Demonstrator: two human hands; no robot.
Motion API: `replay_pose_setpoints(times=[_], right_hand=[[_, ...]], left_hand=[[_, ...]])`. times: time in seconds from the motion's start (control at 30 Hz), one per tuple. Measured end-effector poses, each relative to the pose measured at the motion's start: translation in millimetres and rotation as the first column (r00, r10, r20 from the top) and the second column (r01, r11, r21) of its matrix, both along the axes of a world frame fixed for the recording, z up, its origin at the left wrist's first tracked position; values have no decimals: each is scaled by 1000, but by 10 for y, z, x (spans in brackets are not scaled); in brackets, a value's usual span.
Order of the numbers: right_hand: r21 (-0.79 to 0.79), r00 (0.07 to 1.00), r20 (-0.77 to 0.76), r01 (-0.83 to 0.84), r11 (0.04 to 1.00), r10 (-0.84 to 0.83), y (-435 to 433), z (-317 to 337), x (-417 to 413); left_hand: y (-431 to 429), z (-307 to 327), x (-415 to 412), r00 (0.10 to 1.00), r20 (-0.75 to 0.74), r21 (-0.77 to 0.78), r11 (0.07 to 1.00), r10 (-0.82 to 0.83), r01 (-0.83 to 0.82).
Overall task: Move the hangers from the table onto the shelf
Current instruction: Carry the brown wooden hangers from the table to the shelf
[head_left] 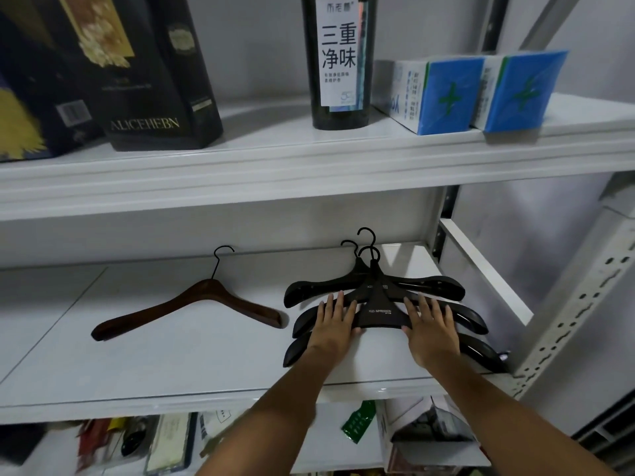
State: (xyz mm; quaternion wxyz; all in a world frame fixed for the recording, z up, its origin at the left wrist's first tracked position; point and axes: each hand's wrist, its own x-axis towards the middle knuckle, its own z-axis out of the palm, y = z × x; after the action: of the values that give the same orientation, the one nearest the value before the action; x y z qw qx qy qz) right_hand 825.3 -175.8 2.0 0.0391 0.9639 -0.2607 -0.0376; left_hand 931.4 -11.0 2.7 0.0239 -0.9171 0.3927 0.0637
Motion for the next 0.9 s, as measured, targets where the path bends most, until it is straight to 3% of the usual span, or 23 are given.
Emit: replay_pose_setpoints(times=[0.23, 0.47, 0.73, 0.9], right_hand=[[108, 995, 95, 6, 994, -16, 137, 271, -64], [121, 961, 269, 36, 992, -68, 222, 857, -315], [81, 889, 317, 321, 943, -330, 295, 1355, -1070], [69, 808, 378, 462, 884, -452, 415, 1460, -1656]], left_hand=[[48, 254, -63, 998, 61, -11, 1000, -2, 3], [-341, 908, -221, 978, 114, -76, 980, -176, 185], [-864, 1407, -854, 884, 153, -131, 878, -442, 461], [-947, 1436, -1351, 777, 225, -59, 787, -588, 614]])
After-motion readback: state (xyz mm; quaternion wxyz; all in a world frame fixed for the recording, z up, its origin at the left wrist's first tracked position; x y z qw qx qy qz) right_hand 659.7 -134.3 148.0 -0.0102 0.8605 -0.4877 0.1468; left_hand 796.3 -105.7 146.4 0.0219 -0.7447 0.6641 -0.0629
